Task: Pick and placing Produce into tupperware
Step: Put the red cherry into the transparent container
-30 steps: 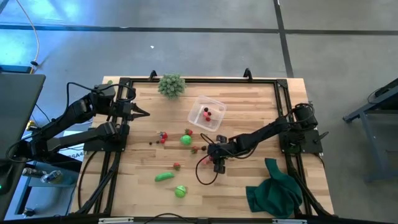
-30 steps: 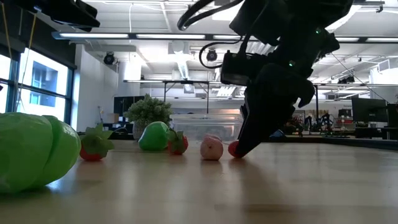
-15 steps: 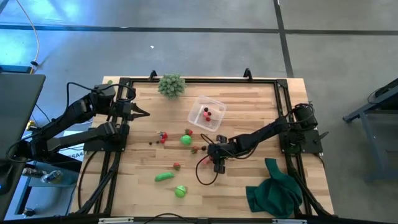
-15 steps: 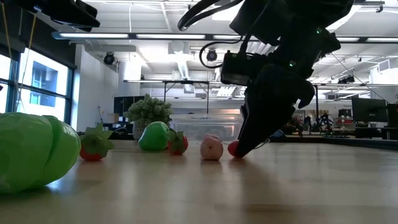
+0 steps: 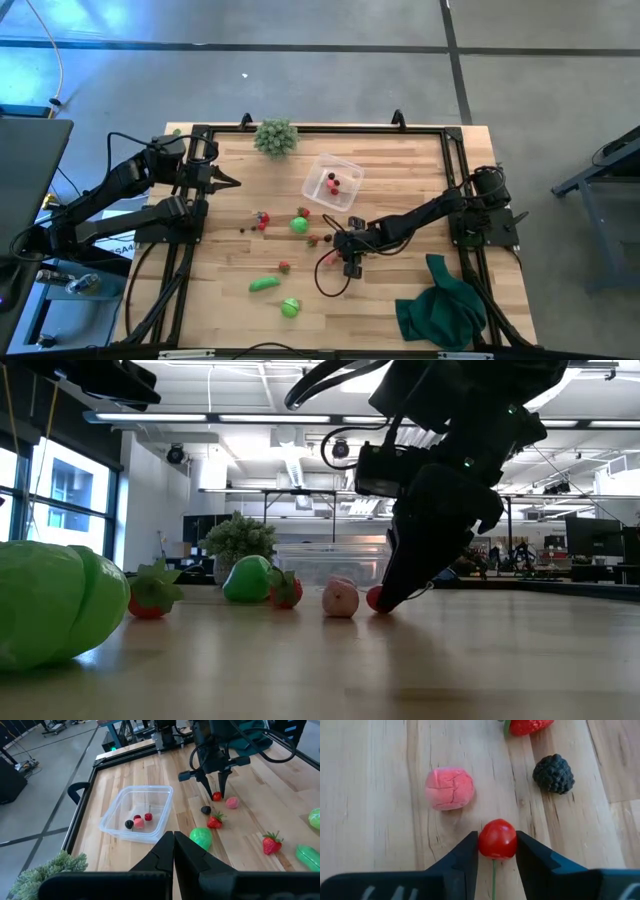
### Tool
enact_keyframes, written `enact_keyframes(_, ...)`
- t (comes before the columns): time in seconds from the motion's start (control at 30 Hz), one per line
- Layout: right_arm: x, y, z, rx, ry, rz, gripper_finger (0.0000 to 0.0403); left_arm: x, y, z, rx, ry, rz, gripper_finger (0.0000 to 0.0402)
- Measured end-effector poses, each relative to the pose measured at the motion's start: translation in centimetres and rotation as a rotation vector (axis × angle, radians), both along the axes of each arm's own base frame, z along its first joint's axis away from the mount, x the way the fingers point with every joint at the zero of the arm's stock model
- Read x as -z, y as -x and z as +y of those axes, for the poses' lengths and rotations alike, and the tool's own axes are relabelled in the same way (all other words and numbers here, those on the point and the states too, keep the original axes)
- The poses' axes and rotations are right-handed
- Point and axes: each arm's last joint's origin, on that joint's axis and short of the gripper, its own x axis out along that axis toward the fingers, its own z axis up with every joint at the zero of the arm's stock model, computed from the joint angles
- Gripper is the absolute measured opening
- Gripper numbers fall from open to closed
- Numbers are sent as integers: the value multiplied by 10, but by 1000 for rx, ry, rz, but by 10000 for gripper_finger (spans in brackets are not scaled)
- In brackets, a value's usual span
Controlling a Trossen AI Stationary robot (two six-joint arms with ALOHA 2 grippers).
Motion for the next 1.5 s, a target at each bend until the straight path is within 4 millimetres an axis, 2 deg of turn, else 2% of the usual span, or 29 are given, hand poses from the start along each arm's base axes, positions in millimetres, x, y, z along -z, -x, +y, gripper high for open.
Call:
enact_keyframes(0.23,-3,-2,1,11,-17,-34,97,0,0,0,0,0,0,3)
enact_keyframes(0.37,-27,-9,2,17,-33,-104,97,0,0,0,0,0,-1,3)
enact_keyframes(0.53,-81,-20,-2,7,42,-230,96,0,0,0,0,0,0,3)
enact_keyframes(0.7,-152,-29,-22,48,198,-322,96,0,0,0,-1,-1,-1,3)
enact_keyframes(0.87,-220,-32,-55,110,292,-352,96,0,0,0,0,0,-1,3)
enact_keyframes(0.93,-240,-30,-72,146,302,-351,96,0,0,0,0,0,-1,3)
enact_keyframes(1.0,-251,-25,-91,182,304,-322,96,0,0,0,0,0,0,3)
enact_keyframes(1.07,-254,-20,-112,225,292,-272,96,0,0,0,-1,0,0,3)
enact_keyframes(1.17,-246,-11,-145,293,214,-181,96,0,0,0,0,0,0,3)
enact_keyframes(1.3,-204,0,-181,361,71,-7,96,0,0,0,0,0,0,3)
enact_keyframes(1.5,-138,0,-196,383,-60,73,96,0,0,0,0,0,0,3)
